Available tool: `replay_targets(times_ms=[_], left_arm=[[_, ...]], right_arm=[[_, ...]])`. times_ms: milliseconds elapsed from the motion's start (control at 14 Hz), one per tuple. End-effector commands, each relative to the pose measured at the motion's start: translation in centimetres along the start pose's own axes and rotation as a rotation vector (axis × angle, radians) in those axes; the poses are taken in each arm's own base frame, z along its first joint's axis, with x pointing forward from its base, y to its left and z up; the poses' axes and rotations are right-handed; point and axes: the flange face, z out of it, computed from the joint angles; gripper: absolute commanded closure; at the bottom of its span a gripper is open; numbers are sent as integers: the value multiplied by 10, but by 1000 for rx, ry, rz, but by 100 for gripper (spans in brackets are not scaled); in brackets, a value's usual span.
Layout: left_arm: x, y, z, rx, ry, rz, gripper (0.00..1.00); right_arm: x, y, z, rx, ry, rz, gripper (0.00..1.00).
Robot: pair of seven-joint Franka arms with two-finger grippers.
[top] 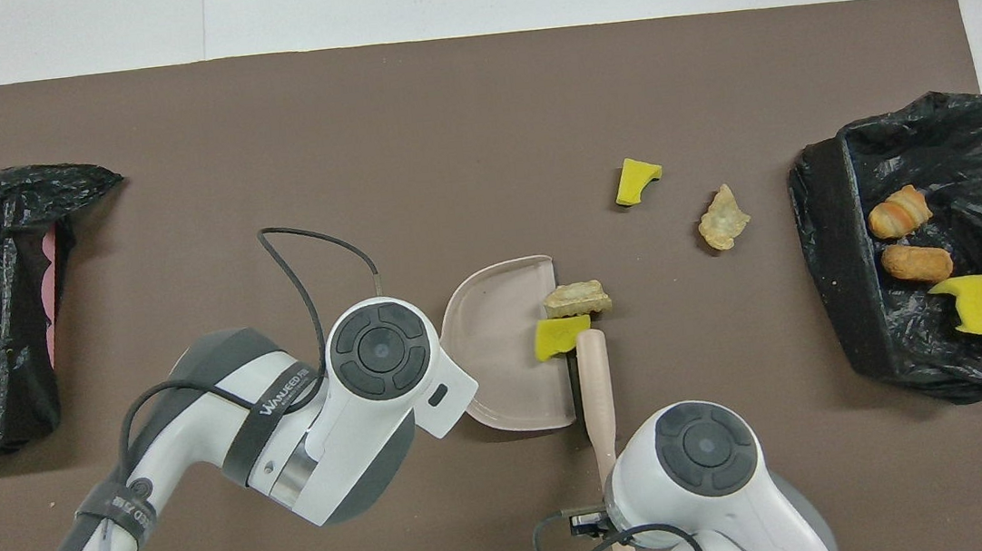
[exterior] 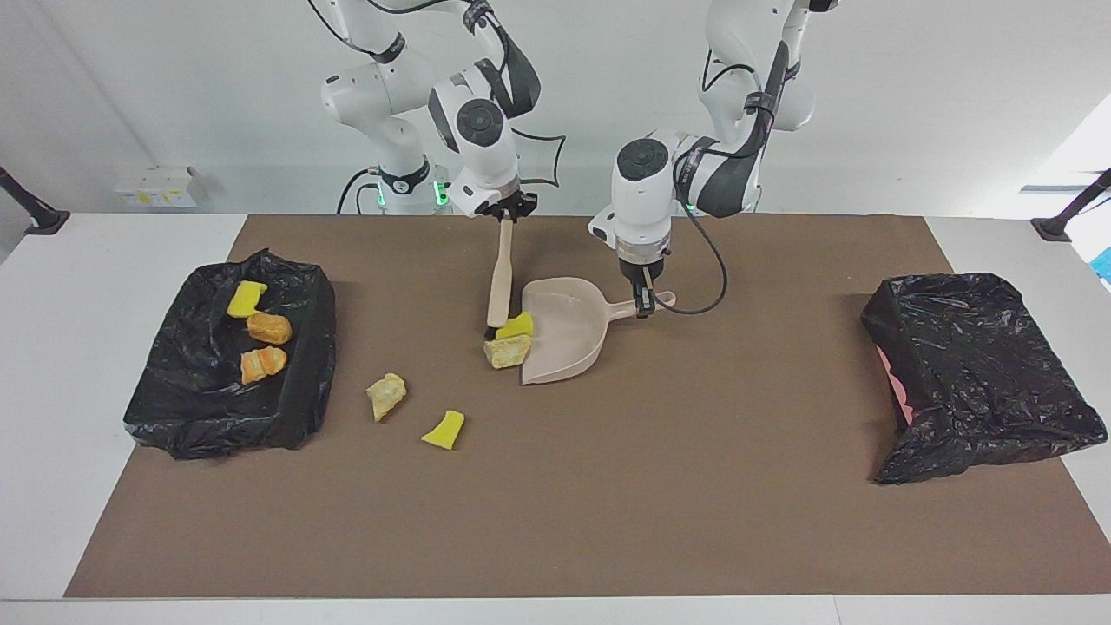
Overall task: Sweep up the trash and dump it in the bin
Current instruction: 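Sweep the sponge and bread pieces into the dustpan with the right gripper's brush, then sweep the remaining pieces from near the bag into the dustpan with the brush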
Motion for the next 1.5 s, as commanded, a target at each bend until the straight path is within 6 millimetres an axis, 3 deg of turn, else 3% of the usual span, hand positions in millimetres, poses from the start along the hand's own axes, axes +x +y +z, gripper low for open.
replay_targets(times_ms=[0, 357, 571, 786, 1000, 1143, 1429], left_arm=[[-2, 13, -1, 40, 14, 14, 100], [-5, 10, 2, 52, 28, -22, 100], [-6, 10, 3, 47, 27, -66, 100], [-6, 10, 3, 30, 36, -124, 100], [-3, 16, 3, -1, 26, -205, 100], [-1, 19, 1, -14, 11, -236, 100], [3, 22, 0, -14, 10, -267, 100]], right_arm=[[-9, -29, -13, 19, -4, -165, 100], [-7, -33, -43, -17, 7, -217, 100], [21, -17, -70, -129, 33, -210, 100], [52, 2, -83, -195, 55, -223, 100], [94, 51, -90, -238, 77, -225, 100], [130, 91, -108, -256, 97, -193, 100], [177, 164, -139, -354, 130, -124, 100]])
